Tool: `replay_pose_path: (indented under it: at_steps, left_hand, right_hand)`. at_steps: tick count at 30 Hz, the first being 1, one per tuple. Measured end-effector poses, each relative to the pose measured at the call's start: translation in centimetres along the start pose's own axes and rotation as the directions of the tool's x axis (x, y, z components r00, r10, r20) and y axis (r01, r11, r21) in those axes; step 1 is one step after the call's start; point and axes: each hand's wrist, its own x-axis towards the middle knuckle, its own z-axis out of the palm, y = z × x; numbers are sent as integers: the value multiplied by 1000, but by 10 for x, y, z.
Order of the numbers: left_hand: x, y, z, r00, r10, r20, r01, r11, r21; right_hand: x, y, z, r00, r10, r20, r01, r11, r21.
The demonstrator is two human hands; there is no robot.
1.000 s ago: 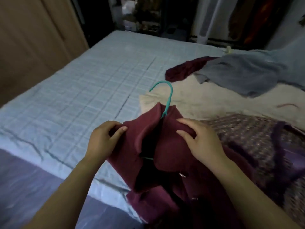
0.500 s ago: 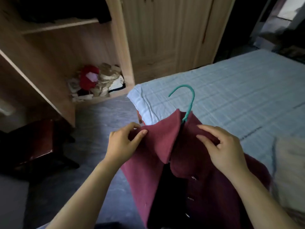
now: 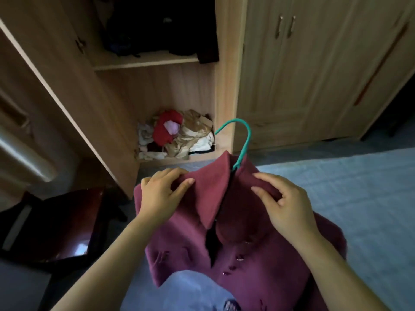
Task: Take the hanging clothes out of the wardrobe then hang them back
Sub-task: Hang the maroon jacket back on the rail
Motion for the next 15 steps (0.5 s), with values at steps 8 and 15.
replay_pose_path:
  at_steps: [8, 15]
  left_hand:
    - [196, -101, -16, 962, -165, -216, 161, 986, -35]
    - [400, -199, -47, 922, -167, -350, 143, 985, -93]
  right_hand:
    - [237, -9, 106, 966, -240, 91, 243, 970, -24]
    - [447, -39, 191, 910, -397, 122, 401, 916, -10]
